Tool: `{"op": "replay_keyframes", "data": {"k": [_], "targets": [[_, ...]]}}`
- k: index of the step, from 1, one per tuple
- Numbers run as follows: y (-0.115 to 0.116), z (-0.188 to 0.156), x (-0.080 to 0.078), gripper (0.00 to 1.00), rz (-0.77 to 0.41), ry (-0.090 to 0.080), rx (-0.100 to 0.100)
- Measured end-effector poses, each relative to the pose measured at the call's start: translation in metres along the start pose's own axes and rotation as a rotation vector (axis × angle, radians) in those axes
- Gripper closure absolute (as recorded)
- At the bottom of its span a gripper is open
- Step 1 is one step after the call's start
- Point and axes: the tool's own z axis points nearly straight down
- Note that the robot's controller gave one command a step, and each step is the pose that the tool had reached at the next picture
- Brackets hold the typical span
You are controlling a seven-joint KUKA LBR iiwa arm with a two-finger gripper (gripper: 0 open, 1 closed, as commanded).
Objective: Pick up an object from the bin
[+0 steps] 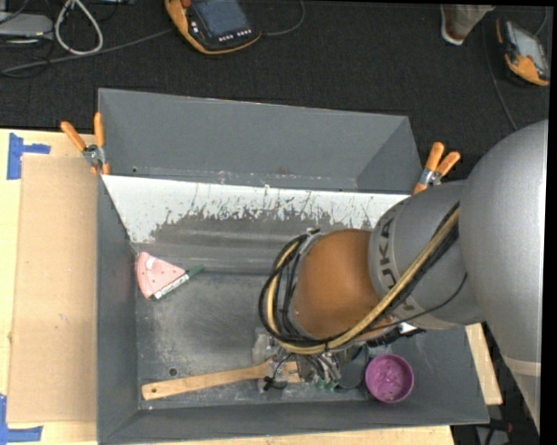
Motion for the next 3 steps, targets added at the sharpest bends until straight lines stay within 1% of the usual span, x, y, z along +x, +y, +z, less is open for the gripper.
{"op": "replay_keyframes", "data": {"k": [1, 2, 3], "targets": [[0.0, 0.0, 0.0, 1.0, 0.001, 0.0, 0.0], [0.0, -0.019, 0.001, 1.0, 0.003, 0.003, 0.0], [0.0, -0.031, 0.0, 1.0, 0.004, 0.0, -0.001]]}}
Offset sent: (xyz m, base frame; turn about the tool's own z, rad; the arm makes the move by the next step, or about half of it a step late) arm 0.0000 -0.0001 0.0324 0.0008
